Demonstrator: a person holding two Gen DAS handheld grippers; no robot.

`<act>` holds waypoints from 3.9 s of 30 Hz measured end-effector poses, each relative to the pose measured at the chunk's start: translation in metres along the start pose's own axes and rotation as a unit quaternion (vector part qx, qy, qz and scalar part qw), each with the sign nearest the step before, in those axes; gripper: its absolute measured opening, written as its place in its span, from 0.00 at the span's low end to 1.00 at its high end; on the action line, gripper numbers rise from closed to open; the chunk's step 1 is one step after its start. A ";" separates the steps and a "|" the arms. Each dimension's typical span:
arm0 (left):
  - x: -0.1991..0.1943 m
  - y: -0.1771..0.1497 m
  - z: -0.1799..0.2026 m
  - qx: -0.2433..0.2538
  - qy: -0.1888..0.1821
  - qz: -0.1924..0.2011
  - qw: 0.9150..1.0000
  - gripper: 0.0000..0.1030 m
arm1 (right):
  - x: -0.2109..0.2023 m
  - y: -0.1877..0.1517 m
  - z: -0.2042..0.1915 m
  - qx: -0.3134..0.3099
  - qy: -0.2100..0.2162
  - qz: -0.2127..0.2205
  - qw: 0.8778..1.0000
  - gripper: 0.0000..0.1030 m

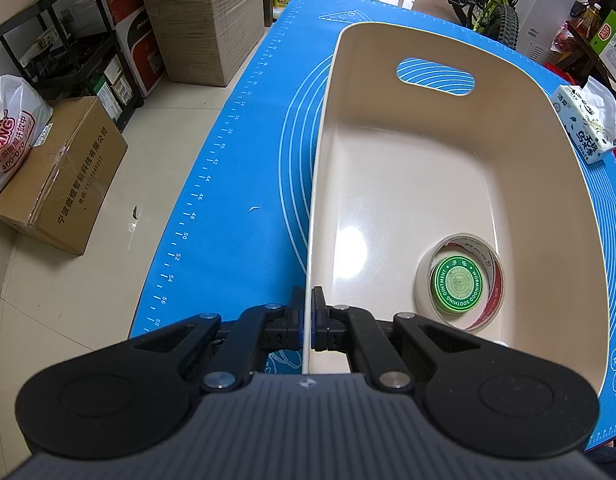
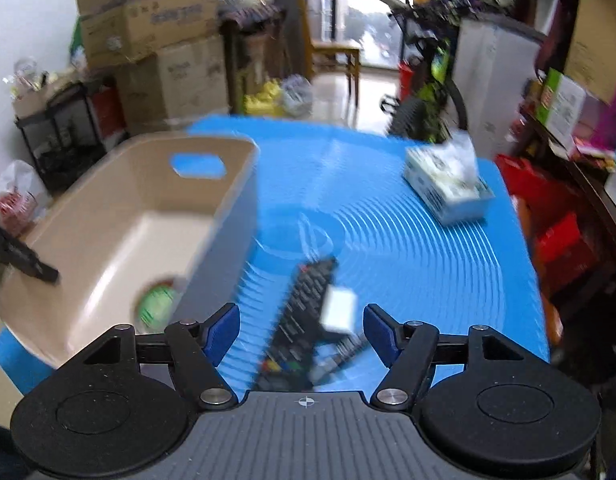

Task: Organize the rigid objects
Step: 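Move the right tool to the orange-purple toy and grasp it, then lift the orange-purple toy, carry it into the basket and open the right tool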

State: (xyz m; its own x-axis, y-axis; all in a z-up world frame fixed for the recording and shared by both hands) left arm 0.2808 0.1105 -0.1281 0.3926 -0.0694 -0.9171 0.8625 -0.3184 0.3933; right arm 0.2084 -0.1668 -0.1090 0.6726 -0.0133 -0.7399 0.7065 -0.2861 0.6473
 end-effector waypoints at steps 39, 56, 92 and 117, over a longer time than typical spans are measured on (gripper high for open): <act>0.001 -0.001 0.000 0.000 0.000 0.000 1.000 0.04 | 0.060 -0.079 0.019 -0.013 -0.011 -0.101 0.995 0.48; 0.001 -0.001 0.000 -0.001 0.000 0.000 1.000 0.04 | 0.045 -0.069 0.032 0.009 -0.033 -0.084 0.996 0.47; 0.001 -0.002 0.000 -0.002 0.000 0.000 1.000 0.04 | -0.019 0.059 -0.006 0.043 0.018 0.093 0.995 0.47; 0.000 0.000 0.001 0.002 0.005 -0.001 1.000 0.04 | 0.055 0.057 -0.159 -0.059 0.081 0.021 0.995 0.47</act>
State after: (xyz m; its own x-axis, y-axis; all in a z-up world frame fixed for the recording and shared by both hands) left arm 0.2803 0.1096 -0.1288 0.3943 -0.0603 -0.9170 0.8616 -0.3229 0.3917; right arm 0.3206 -0.0311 -0.0834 0.7220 0.1347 -0.6786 0.6914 -0.1743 0.7011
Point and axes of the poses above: each gripper's, at about its wrist camera, not at the fingertips, and x roughly the way its jaws point, z to its right, y to its top, the point moved 10 cm from there along x, roughly the way its jaws point, and after that the axes turned 14 degrees about x, right-handed, at the moved point
